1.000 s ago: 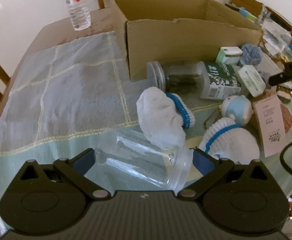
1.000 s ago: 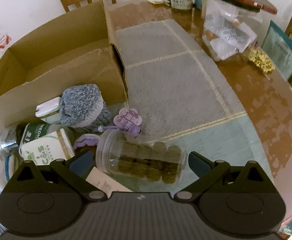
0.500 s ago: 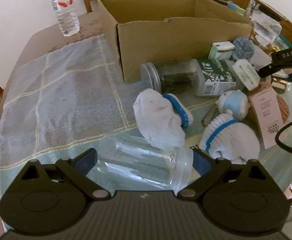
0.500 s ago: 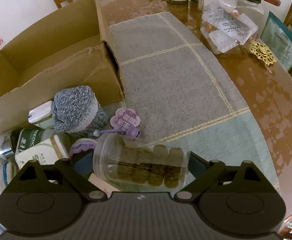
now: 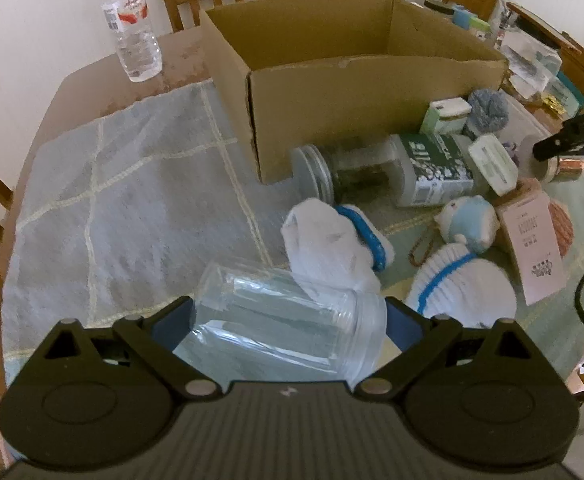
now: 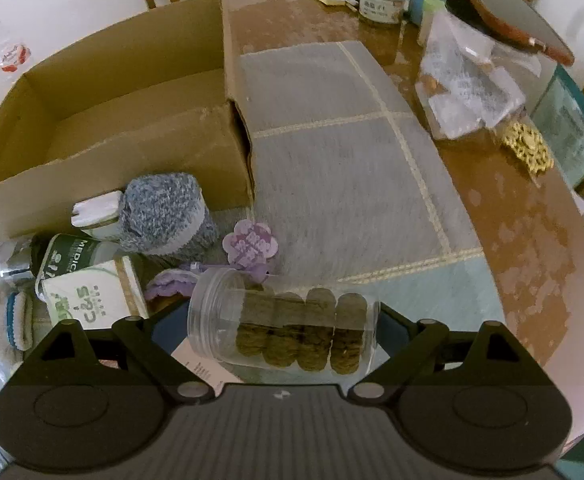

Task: Organize objects
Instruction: 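Carry the cup with the left gripper into the box while the right gripper drops the cookie jar in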

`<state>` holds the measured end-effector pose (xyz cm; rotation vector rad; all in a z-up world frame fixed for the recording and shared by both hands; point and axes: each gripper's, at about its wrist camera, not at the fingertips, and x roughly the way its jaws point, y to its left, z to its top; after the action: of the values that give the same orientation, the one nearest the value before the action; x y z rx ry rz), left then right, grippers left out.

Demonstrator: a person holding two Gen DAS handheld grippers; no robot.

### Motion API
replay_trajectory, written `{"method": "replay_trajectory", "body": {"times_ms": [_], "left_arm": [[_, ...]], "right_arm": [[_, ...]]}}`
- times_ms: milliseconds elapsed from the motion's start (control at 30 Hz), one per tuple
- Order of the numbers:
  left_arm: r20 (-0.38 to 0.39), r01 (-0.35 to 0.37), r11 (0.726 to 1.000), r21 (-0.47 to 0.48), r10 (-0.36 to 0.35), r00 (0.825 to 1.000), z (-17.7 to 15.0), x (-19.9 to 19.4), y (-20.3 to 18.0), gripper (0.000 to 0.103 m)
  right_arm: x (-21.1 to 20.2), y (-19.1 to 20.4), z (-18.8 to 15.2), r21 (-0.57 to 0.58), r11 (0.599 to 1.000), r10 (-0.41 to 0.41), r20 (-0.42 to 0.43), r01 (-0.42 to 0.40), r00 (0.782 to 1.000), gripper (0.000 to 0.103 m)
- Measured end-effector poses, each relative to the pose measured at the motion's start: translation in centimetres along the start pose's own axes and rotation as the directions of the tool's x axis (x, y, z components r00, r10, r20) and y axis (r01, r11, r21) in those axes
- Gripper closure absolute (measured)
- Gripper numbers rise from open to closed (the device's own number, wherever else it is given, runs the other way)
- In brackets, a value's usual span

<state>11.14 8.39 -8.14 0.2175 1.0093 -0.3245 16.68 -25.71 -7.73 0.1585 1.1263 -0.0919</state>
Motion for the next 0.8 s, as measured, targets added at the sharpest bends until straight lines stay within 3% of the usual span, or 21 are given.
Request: {"method": "replay_trajectory", "body": {"times_ms": [233, 367, 567, 800], "left_arm": [[0.014, -0.026, 1.000, 0.007, 0.026, 1.000, 1.9, -1.1, 0.4, 0.005], [0.066, -0.031, 0.999, 0.011, 0.030, 0.997, 3.8, -2.9, 0.7, 0.005], [0.152, -0.061, 0.998, 0.029, 0.056, 0.987, 8.9, -4.7, 0.9, 0.005], [0.213, -0.066, 0.997, 0.034, 0.057, 0.975, 15.0, -3.6, -0.3, 0.005]], "right_arm": [[-2.4, 0.1, 1.1, -0.064, 0.998, 0.030, 0.032, -0.028, 0.999, 0.007], [-4.7, 0.4, 2.3, -0.109, 0.992, 0.076, 0.071, -0.068, 0.995, 0.007], [-7.5, 2.4, 5.0, -0.201, 0.972, 0.155, 0.150, -0.123, 0.977, 0.007], [-8.0, 5.4, 8.7, -0.300, 0.940, 0.230, 0.204, -0.163, 0.952, 0.007]]}}
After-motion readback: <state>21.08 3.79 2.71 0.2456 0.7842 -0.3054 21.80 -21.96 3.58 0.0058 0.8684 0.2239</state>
